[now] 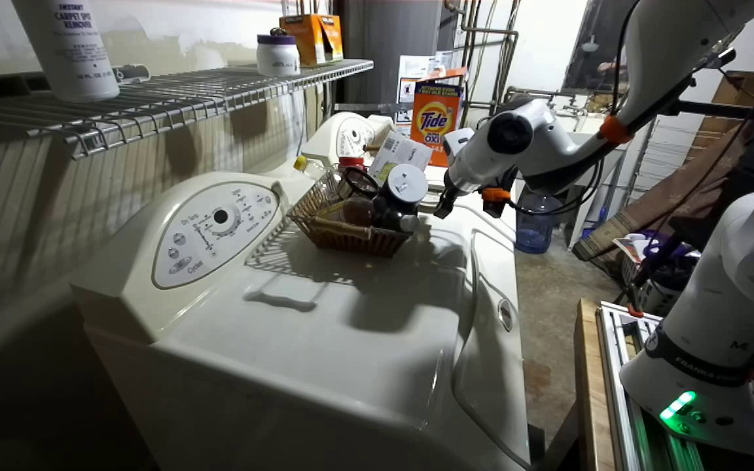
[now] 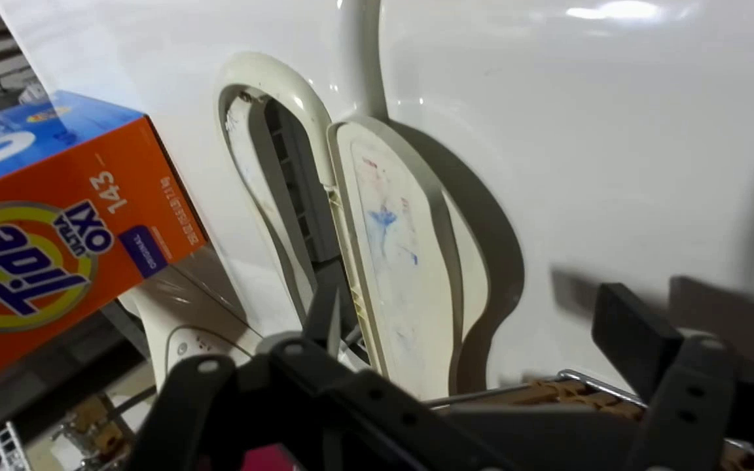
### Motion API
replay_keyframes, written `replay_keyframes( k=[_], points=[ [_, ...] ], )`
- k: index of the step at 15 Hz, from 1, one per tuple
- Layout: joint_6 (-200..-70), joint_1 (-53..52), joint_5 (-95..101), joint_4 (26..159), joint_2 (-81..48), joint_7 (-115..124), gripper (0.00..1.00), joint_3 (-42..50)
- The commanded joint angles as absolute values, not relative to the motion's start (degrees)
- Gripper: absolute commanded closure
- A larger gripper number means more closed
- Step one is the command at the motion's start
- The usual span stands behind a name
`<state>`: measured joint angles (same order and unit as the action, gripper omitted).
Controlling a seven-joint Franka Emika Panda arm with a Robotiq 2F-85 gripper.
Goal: Close the open compartment of the washing machine on the right
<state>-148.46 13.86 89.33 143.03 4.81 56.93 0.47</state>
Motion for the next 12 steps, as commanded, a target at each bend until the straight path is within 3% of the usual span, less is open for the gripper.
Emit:
replay_keyframes(
  k=[1,12],
  points=[
    [-151.14,14.58,102.47,138.42,-0.73,64.55,0.0,1.0],
    [-149.22,15.35,115.11,133.61,-8.08,72.51,0.0,2.33]
  ],
)
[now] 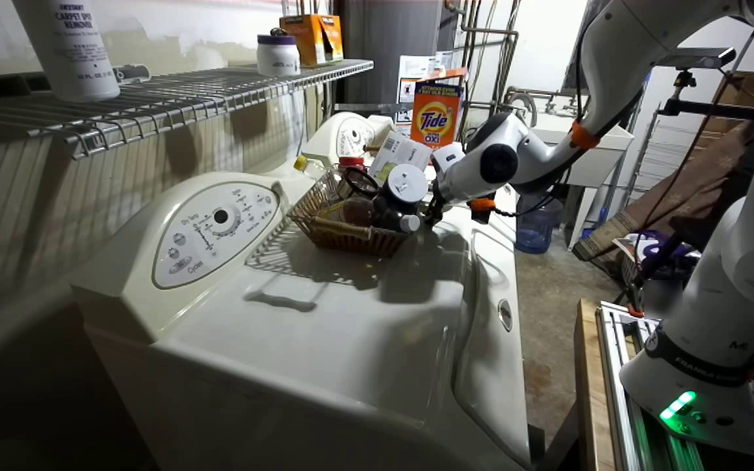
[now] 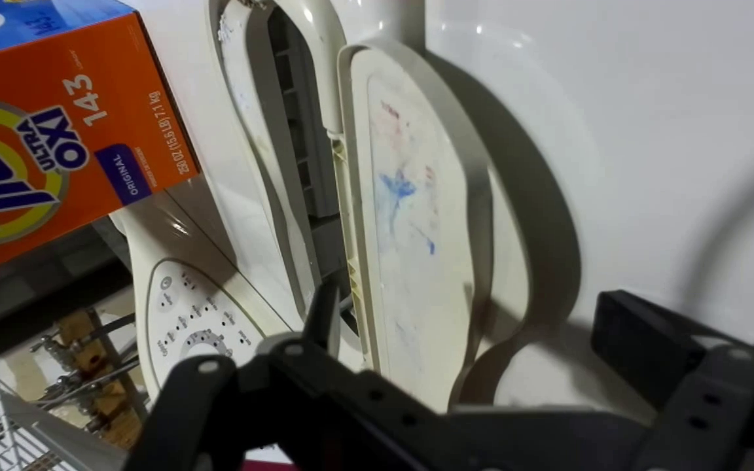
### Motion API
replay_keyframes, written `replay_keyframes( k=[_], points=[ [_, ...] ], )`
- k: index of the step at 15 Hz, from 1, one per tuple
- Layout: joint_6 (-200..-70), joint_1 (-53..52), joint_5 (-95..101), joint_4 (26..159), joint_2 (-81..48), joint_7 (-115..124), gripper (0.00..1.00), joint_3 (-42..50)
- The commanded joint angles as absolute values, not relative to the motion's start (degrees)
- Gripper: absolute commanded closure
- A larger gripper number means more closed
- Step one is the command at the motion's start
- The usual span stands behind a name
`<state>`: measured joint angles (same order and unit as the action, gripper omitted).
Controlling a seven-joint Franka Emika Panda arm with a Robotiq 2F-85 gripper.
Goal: Close the open compartment of the washing machine on the right
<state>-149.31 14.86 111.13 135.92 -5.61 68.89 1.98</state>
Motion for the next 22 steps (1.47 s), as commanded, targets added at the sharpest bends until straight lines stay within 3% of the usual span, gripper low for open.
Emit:
replay_keyframes(
  k=[1,22],
  points=[
    [-149.11,15.42,115.58,133.35,-8.15,72.91,0.0,2.43],
    [-145.74,15.12,113.89,128.88,-5.54,71.38,0.0,9.77]
  ],
)
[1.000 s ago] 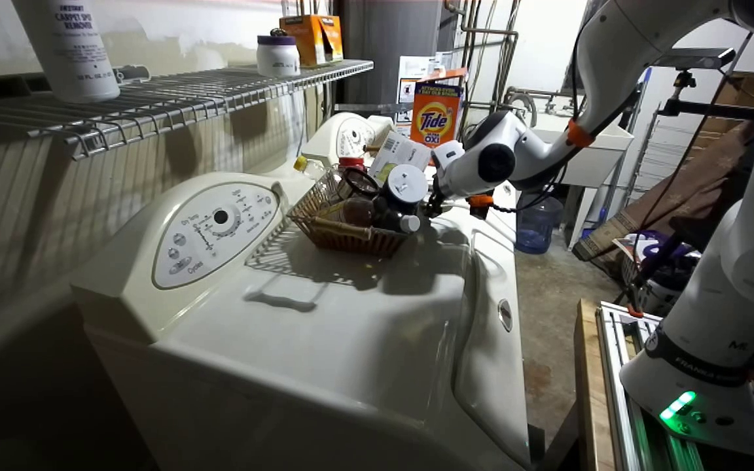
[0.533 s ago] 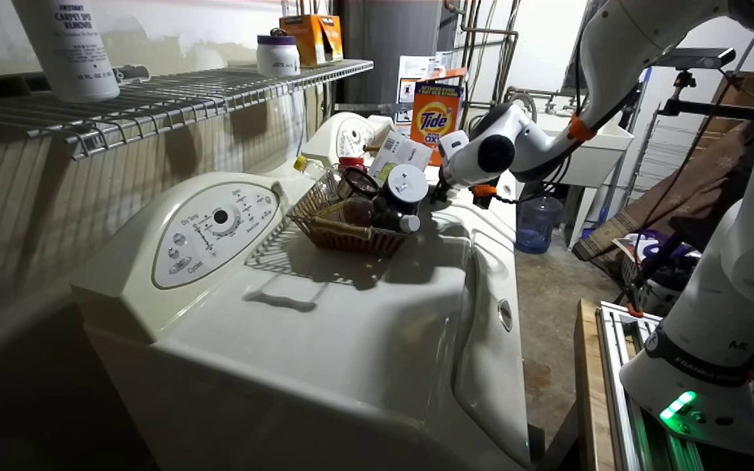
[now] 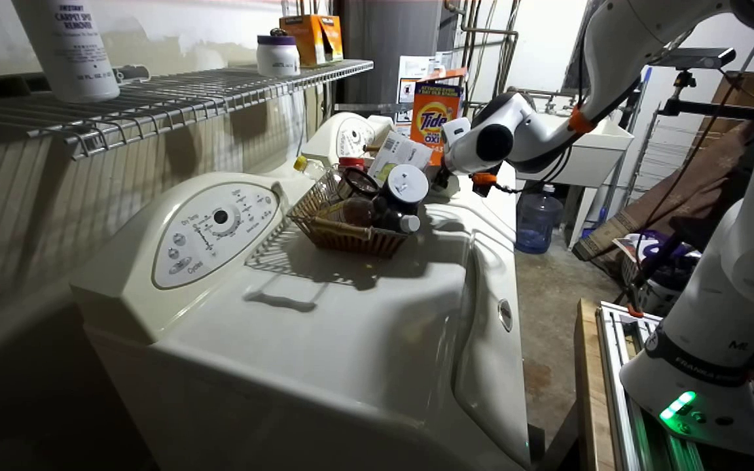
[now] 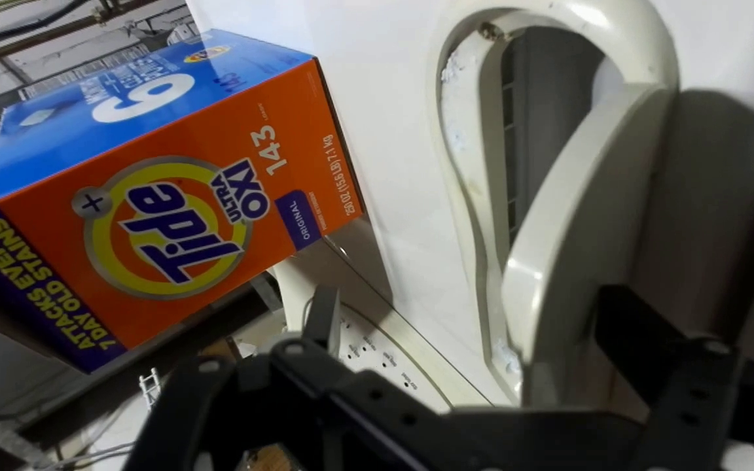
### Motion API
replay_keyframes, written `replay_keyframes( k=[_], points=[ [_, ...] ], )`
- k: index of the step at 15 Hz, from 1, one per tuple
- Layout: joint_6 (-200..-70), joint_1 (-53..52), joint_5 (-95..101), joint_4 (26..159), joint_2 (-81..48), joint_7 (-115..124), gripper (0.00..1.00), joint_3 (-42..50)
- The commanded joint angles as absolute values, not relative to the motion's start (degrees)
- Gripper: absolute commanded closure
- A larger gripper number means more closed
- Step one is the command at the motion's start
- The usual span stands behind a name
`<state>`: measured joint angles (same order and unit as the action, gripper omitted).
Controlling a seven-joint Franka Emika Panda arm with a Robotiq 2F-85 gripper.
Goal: Close the open compartment of the washing machine on the right
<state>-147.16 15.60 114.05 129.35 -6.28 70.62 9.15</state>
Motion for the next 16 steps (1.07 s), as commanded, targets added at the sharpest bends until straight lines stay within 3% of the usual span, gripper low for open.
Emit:
replay_keyframes(
  k=[1,12,16],
  points=[
    [-145.42,15.13,113.75,128.68,-5.49,71.35,0.0,9.89],
    [-142.68,15.72,112.47,127.84,-6.43,71.08,0.0,11.67],
    [-144.48,15.74,99.56,129.93,-3.48,61.86,0.0,12.04]
  ],
)
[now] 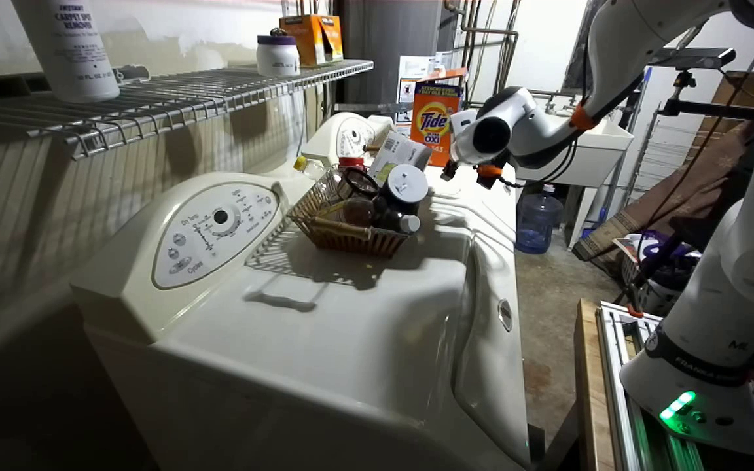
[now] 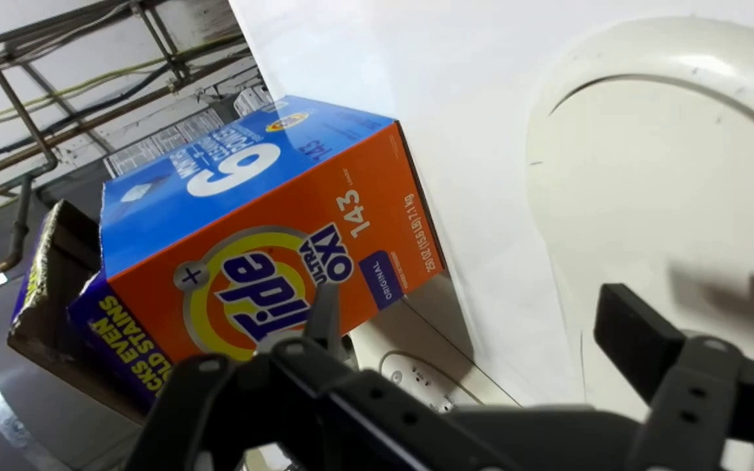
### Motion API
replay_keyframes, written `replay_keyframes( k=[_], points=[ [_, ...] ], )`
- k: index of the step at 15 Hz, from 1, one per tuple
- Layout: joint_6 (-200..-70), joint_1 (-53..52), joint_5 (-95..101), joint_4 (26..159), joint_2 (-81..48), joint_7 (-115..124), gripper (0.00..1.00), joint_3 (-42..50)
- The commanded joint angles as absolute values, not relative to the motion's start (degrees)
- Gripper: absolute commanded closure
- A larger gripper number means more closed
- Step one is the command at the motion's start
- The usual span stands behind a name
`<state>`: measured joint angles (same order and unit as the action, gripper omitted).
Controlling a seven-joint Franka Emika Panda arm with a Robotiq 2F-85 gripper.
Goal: Close the open compartment of the washing machine on the right
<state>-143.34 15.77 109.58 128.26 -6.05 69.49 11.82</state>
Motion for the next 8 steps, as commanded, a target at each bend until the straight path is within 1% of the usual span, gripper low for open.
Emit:
replay_keyframes(
  k=[1,4,8],
  points=[
    [-144.48,15.52,94.52,130.91,-1.85,59.22,0.0,11.75],
    [-148.43,15.79,80.98,136.04,3.33,47.76,0.0,12.46],
    [-147.09,14.06,63.14,142.65,9.57,31.04,0.0,12.62]
  ],
)
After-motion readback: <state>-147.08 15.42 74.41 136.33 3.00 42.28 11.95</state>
